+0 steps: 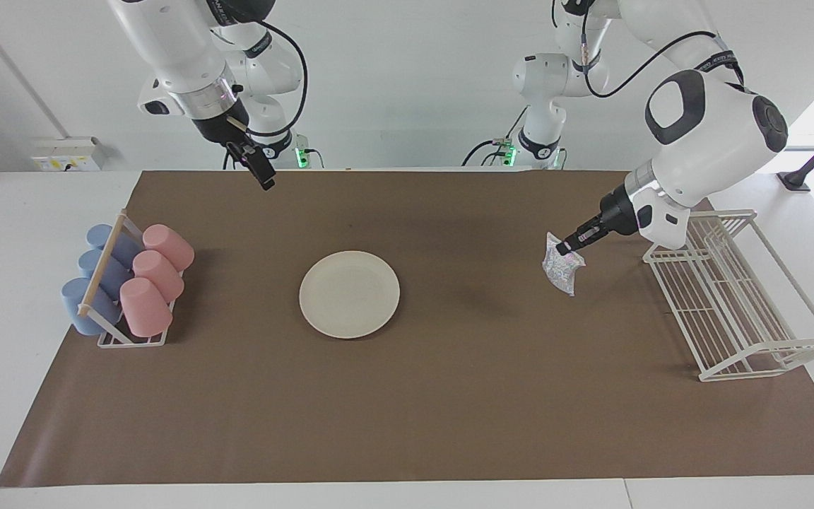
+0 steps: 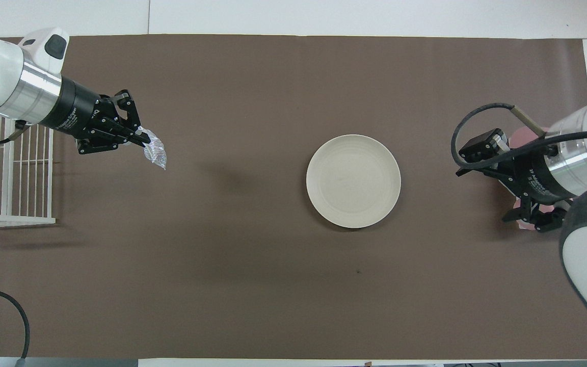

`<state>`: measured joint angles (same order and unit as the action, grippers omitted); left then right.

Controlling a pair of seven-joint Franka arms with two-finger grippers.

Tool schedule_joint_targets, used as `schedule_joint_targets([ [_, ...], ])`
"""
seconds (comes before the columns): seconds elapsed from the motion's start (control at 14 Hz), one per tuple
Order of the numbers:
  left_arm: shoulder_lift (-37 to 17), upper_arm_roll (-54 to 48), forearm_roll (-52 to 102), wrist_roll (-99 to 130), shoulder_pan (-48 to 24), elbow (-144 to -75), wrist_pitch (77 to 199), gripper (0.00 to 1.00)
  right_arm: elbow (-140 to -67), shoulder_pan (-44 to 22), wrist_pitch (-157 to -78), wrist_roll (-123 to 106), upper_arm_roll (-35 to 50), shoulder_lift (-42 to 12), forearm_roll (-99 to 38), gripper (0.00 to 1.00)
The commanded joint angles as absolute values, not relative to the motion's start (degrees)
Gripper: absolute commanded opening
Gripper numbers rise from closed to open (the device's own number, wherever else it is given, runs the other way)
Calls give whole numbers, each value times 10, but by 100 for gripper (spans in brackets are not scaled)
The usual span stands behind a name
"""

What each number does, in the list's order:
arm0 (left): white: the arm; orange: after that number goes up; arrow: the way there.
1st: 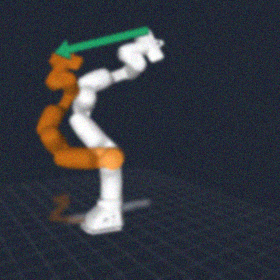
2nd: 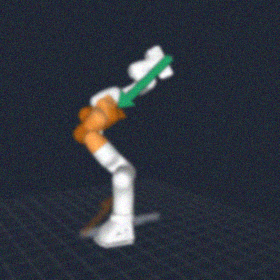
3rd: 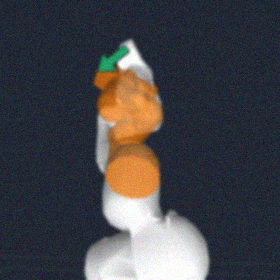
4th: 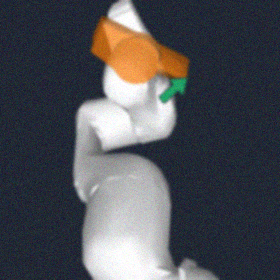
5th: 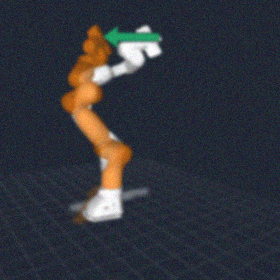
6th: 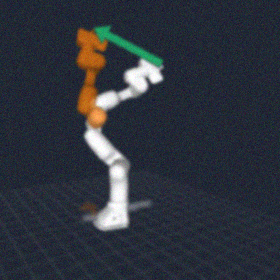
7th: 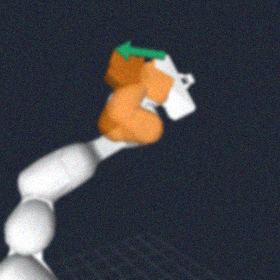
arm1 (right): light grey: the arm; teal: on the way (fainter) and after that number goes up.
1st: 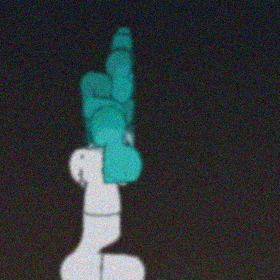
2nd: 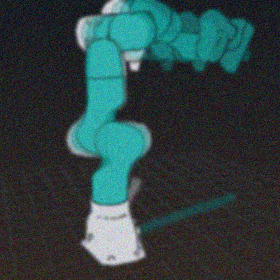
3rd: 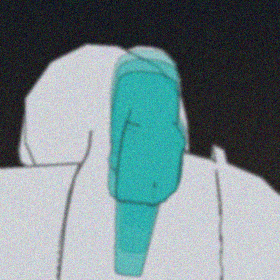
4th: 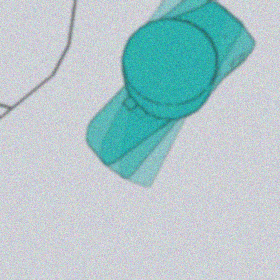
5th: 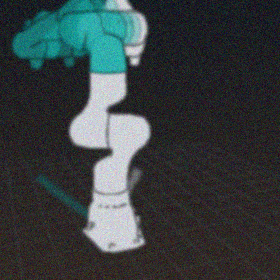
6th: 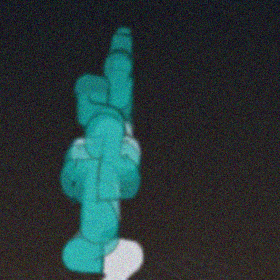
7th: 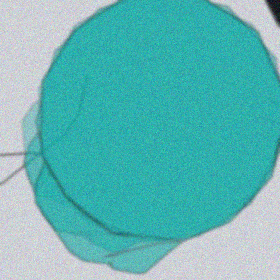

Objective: Wipe plate with sponge
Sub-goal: 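Lift the scrubber with the left gripper while the right gripper reaches the plate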

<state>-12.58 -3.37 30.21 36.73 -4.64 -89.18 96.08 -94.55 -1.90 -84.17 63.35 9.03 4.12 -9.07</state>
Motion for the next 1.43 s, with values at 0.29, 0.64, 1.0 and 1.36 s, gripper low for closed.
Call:
schedule_joint_targets([
  [0.29,-25,-33,592,214,-17,-1107,1055,0,-990,-38,-929,825,143,70,-163,100],
  [0.64,39,-37,761,98,-30,-1224,1064,0,-1031,-111,-1068,933,144,70,-166,100],
  [1.0,97,-37,837,-53,-54,-1327,1040,0,-1051,-143,-1144,976,144,65,-165,100],
  [1.36,119,-37,880,-79,-54,-1355,1005,0,-1046,-139,-1180,979,144,46,-192,100],
])
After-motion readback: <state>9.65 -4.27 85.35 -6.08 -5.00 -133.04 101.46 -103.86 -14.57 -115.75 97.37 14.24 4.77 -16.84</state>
